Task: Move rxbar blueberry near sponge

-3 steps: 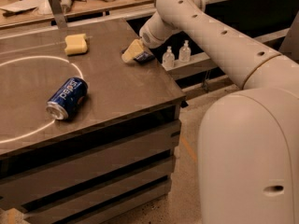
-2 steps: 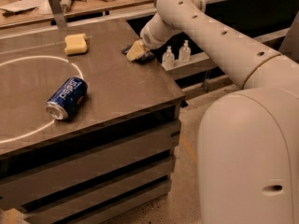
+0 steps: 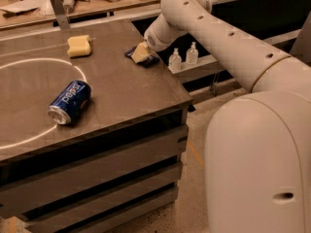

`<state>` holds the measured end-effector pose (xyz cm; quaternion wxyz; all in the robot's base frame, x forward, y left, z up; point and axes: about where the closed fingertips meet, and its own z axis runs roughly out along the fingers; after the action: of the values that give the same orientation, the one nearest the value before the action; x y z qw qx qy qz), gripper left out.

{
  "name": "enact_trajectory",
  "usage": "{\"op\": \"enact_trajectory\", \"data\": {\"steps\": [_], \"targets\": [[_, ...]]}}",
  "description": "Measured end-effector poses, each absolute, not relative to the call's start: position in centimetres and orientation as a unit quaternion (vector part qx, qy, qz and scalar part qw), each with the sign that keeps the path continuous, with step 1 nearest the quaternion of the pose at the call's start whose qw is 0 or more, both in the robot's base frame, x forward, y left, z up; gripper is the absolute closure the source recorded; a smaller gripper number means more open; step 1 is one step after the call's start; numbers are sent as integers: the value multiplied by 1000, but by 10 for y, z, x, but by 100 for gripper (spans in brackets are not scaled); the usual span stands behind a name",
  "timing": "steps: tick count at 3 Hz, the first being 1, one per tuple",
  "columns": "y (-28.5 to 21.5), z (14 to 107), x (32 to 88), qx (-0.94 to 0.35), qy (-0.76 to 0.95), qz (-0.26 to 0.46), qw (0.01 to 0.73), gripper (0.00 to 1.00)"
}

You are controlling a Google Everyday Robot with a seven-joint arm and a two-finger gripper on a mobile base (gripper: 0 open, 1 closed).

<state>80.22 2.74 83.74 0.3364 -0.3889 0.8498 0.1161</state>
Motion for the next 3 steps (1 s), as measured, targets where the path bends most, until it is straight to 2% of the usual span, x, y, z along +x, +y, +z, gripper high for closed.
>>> {"op": "enact_trajectory", "data": {"steps": [1, 3], "targets": [[27, 837, 802, -389, 850, 116, 336, 100], [49, 866, 810, -428, 814, 143, 366, 100]]}}
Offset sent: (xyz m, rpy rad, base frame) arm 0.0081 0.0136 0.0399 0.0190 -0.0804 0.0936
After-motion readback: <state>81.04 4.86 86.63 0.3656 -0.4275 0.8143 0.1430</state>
